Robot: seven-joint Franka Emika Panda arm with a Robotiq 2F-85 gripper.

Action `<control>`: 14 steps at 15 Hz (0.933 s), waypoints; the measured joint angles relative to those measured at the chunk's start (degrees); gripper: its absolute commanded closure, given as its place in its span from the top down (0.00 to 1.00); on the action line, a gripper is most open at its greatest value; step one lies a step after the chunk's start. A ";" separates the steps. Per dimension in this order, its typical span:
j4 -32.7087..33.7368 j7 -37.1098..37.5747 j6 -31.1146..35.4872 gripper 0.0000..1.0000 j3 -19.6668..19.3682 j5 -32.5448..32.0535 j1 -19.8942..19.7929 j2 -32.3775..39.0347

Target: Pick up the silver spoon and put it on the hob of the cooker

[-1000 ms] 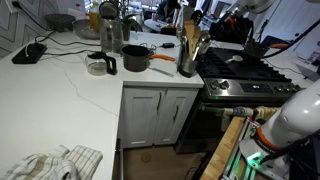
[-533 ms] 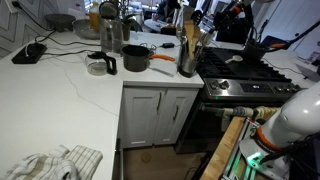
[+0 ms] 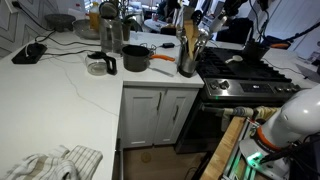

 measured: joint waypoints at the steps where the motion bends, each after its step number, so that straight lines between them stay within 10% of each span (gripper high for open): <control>1: 0.66 0.15 -0.46 0.01 0.14 -0.38 0.00 -0.55; 14: 3.29 1.11 -1.79 0.01 6.49 -26.75 -0.01 -10.05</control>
